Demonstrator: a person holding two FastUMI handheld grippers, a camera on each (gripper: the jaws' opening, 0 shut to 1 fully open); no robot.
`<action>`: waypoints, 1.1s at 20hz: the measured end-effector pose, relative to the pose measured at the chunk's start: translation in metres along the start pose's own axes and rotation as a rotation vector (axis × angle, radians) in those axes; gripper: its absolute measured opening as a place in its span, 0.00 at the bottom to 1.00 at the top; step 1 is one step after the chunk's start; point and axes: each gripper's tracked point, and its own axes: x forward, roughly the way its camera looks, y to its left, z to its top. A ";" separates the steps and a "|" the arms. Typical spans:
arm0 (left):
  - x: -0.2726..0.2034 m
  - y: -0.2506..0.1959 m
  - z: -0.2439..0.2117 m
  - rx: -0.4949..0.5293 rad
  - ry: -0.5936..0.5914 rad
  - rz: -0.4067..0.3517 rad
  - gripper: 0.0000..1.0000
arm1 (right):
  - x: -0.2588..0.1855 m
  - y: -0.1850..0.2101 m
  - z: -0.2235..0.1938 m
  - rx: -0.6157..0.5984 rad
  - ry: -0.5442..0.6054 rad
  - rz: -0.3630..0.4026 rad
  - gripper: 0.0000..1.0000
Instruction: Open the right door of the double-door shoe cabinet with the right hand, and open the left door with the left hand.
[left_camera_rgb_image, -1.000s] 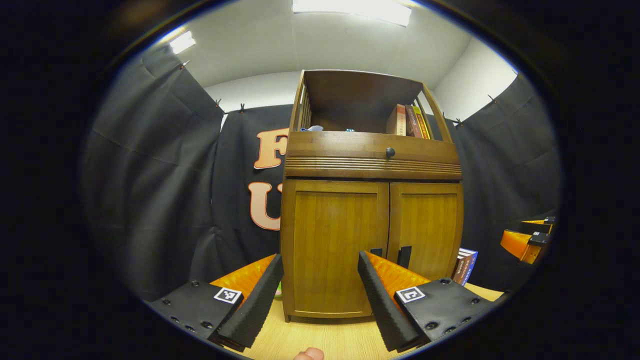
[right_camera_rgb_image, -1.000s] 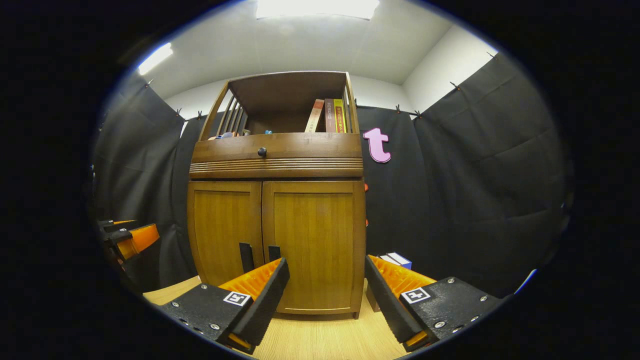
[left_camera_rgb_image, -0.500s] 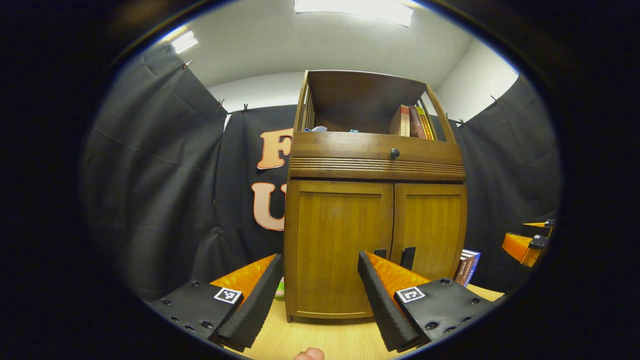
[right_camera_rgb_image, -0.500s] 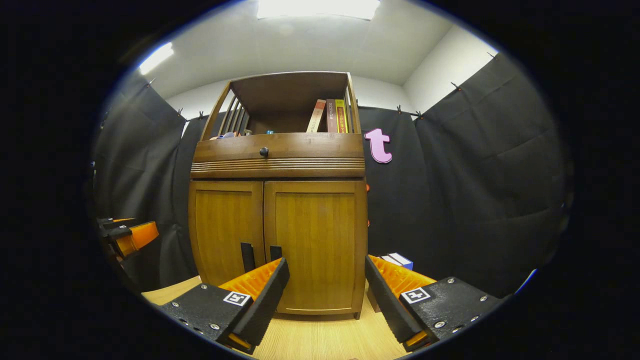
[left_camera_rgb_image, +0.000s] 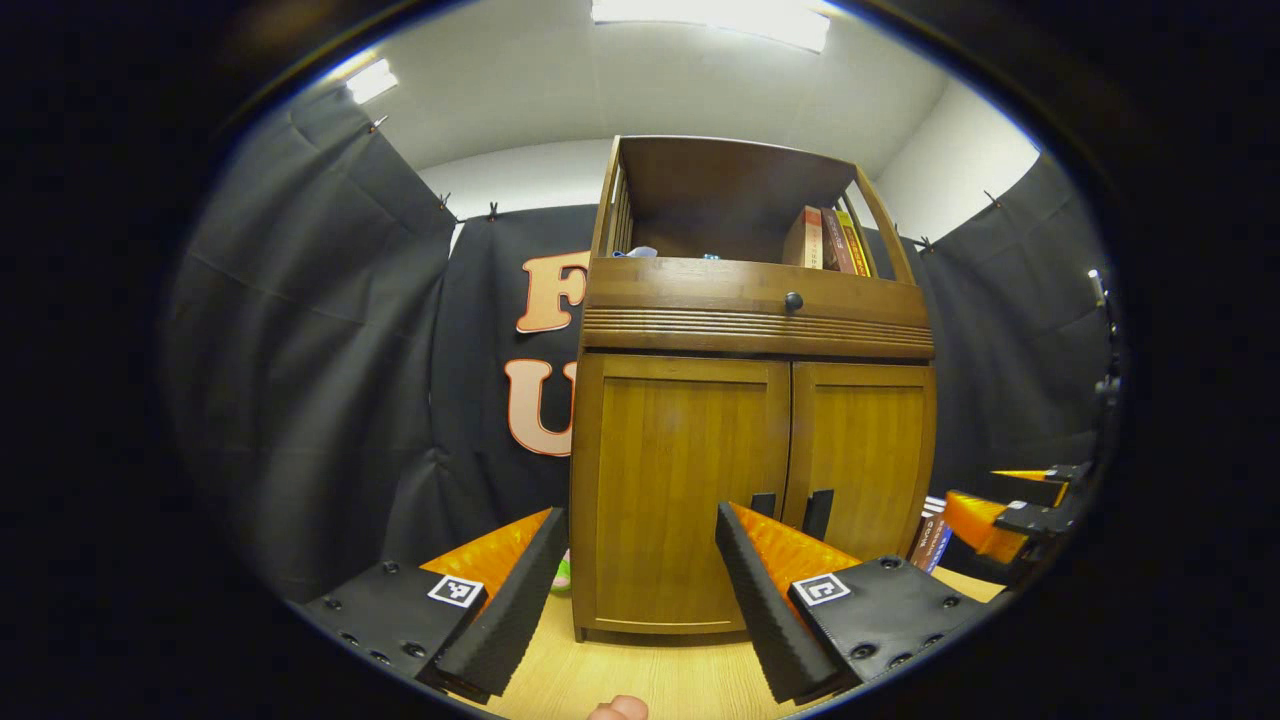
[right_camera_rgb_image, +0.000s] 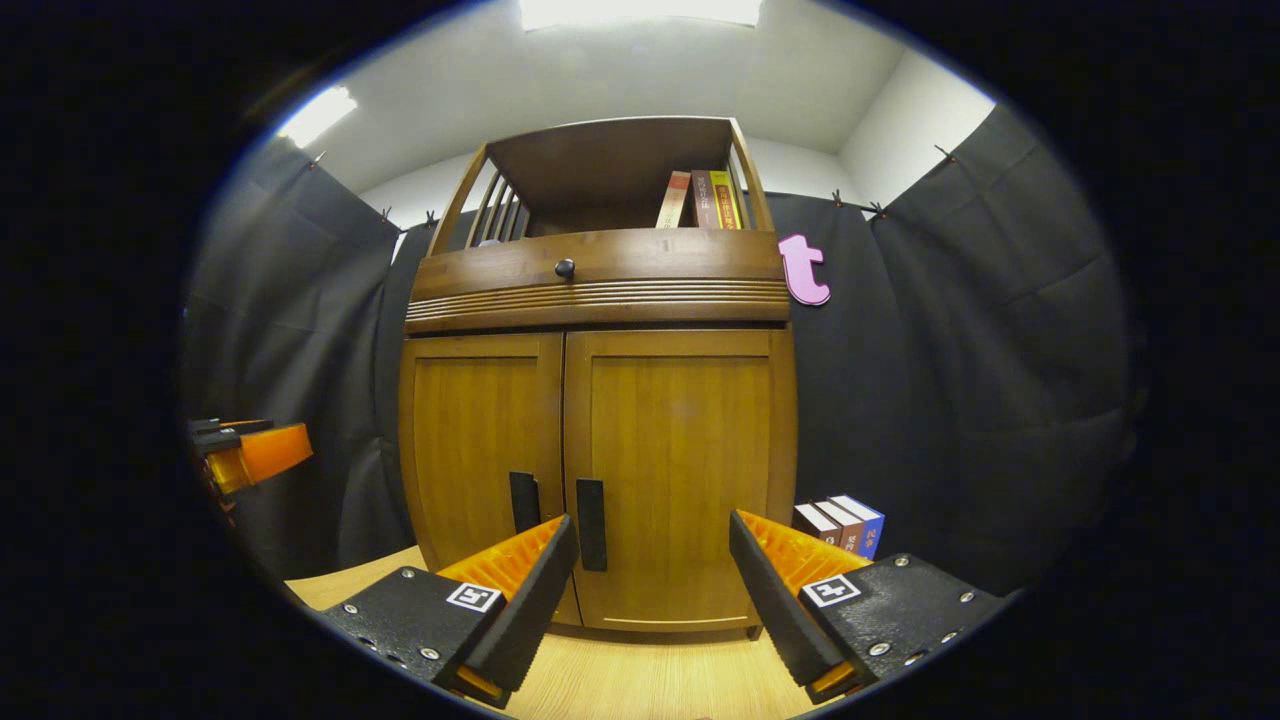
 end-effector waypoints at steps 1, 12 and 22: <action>0.002 0.004 0.000 0.004 0.000 0.015 0.96 | 0.015 0.009 -0.005 0.006 0.011 0.027 0.94; -0.025 0.042 0.012 0.032 -0.019 0.106 0.96 | 0.145 0.040 -0.053 0.001 0.087 0.056 0.94; -0.038 0.057 0.026 0.042 -0.047 0.141 0.94 | 0.197 0.041 -0.073 0.030 0.113 0.010 0.91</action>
